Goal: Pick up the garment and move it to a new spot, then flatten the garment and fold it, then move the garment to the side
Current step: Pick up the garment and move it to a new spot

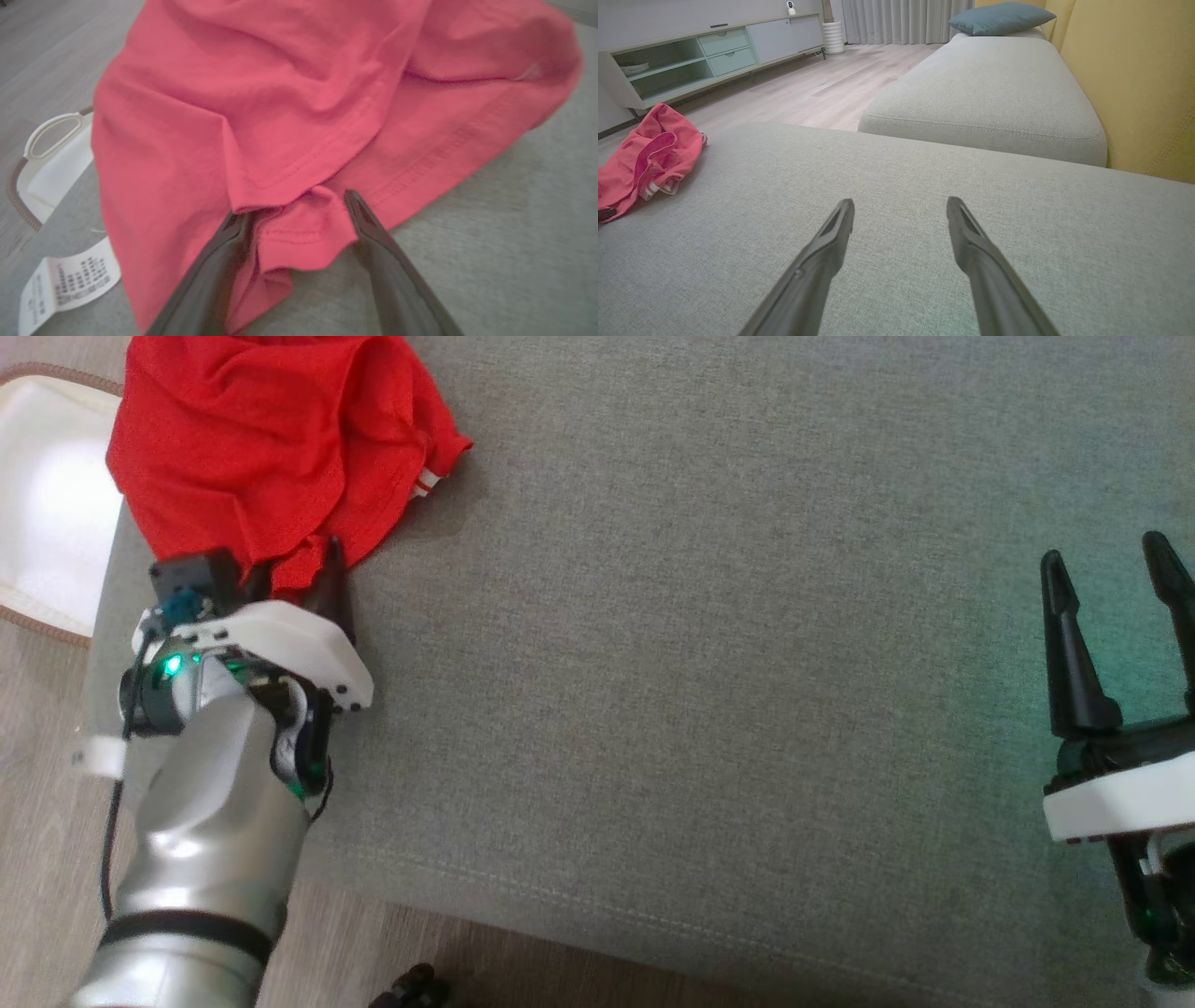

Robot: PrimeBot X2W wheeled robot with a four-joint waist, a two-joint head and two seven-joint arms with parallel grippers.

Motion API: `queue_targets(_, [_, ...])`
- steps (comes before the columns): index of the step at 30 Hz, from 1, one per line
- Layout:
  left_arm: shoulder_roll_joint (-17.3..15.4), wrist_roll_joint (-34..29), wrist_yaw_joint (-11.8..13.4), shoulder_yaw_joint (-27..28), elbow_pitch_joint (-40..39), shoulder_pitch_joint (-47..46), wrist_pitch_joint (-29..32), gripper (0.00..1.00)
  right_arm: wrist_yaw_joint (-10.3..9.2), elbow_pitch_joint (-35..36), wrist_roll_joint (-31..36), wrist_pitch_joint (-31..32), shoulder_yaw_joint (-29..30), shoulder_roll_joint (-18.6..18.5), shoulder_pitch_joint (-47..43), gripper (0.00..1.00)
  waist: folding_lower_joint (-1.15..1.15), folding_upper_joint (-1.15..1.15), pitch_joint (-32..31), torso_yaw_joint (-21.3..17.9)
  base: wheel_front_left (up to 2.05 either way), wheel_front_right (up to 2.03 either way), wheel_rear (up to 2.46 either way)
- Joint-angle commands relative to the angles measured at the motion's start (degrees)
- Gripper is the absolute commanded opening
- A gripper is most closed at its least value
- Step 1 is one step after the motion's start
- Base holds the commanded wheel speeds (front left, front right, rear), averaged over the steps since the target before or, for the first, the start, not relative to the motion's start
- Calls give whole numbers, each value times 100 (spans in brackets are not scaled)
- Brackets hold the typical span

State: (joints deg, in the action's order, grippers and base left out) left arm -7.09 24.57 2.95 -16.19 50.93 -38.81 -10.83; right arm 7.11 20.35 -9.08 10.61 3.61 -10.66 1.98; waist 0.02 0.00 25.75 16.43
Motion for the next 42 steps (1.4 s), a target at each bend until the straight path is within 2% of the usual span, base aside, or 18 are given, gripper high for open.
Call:
queue_targets(1, [-217,52,-22,201,59,-163,70,100,37,235,-42,16,-121,-52,102,100,-2,0,7,-8,0,0,0])
queue_targets(7, [-207,129,-123,186,883,-601,282,100,37,202,-85,22,-128,-24,114,100,-2,0,-31,10,0,0,0])
queue_targets(9, [-236,85,-94,160,1014,-679,112,21,37,181,-99,21,-127,-16,110,100,-2,0,-71,12,0,0,0])
queue_targets(10, [-240,67,-90,144,1072,-705,41,0,37,171,-109,18,-124,-9,108,100,-2,0,-93,19,0,0,0])
queue_targets(14, [-275,-58,-15,88,1028,-776,-296,0,37,131,-96,-39,-87,22,87,100,-2,0,-256,52,0,0,0])
queue_targets(18, [-392,-206,67,112,574,-683,-408,0,37,35,-89,-154,-66,140,49,100,-2,0,-533,62,0,0,0])
queue_targets(27, [-686,-734,376,407,-2102,387,-416,0,37,-295,-125,-480,-182,430,-107,100,-2,0,-1352,-88,0,0,0])
queue_targets(31, [-721,-884,432,335,-3112,921,-416,0,37,-403,-131,-599,-219,541,-202,100,-2,0,-1641,-223,0,0,0])
queue_targets(32, [-721,-884,432,335,-3112,921,-416,0,37,-403,-131,-599,-219,541,-202,100,-2,0,-1641,-223,0,0,0])
queue_targets(37, [-690,-988,435,32,-4164,1435,-225,0,37,-526,-156,-699,-276,653,-321,100,-2,0,-1915,-468,0,0,0])
queue_targets(42, [-504,-995,329,-413,-4893,1730,81,0,37,-575,-185,-762,-330,717,-313,100,-2,0,-1946,-897,0,0,0])
